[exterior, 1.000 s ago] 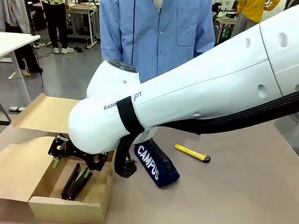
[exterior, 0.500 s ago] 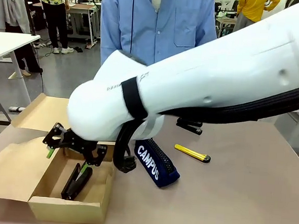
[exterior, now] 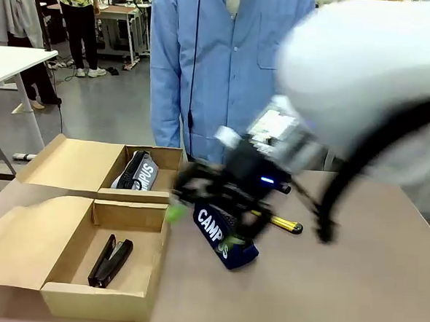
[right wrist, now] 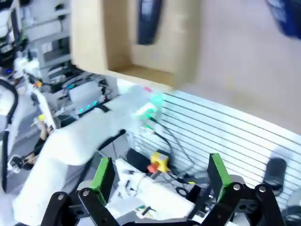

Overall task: Place items inside the box.
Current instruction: Pick up a Pencil pouch or Stapler and place it inside the Mailer Box closest to the robot.

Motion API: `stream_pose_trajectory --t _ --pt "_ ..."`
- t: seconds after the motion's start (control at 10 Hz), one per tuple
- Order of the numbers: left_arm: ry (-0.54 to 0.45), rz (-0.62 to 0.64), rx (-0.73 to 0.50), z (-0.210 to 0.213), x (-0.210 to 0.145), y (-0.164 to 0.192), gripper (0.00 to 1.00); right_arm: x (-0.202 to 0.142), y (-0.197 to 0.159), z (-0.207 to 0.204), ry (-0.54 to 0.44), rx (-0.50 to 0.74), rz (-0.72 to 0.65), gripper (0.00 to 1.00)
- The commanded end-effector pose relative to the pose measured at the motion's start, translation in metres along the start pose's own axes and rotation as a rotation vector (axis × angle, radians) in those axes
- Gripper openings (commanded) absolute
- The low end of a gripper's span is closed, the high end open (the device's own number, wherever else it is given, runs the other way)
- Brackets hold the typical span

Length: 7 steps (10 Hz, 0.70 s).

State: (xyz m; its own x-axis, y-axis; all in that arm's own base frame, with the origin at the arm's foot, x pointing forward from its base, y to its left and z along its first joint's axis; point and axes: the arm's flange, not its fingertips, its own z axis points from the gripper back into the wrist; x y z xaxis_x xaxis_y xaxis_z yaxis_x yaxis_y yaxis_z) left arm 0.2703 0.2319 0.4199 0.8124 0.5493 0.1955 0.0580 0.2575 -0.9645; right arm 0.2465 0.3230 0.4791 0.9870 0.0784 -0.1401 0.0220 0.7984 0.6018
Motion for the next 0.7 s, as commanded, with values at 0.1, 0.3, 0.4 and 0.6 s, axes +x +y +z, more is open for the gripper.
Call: stream_pose_trajectory --t 0.1,0.3,0.4,0.6 --pt "-0.002 -0.018 -0.013 0.0 -0.002 0.0 1.0 -0.019 -0.014 -0.018 -0.06 -0.154 -0.235 1.0" --pt "-0.002 -0.018 -0.013 0.0 -0.002 0.0 1.0 -0.013 -0.032 0.007 -0.034 -0.055 -0.054 1.0" --pt "-0.002 -0.018 -0.013 0.0 -0.002 0.0 1.0 -0.013 -0.032 0.007 -0.034 -0.055 -0.054 1.0" --pt "-0.002 -0.018 -0.013 0.0 -0.002 0.0 1.0 -0.006 -0.061 0.029 -0.072 -0.031 -0.152 1.0"
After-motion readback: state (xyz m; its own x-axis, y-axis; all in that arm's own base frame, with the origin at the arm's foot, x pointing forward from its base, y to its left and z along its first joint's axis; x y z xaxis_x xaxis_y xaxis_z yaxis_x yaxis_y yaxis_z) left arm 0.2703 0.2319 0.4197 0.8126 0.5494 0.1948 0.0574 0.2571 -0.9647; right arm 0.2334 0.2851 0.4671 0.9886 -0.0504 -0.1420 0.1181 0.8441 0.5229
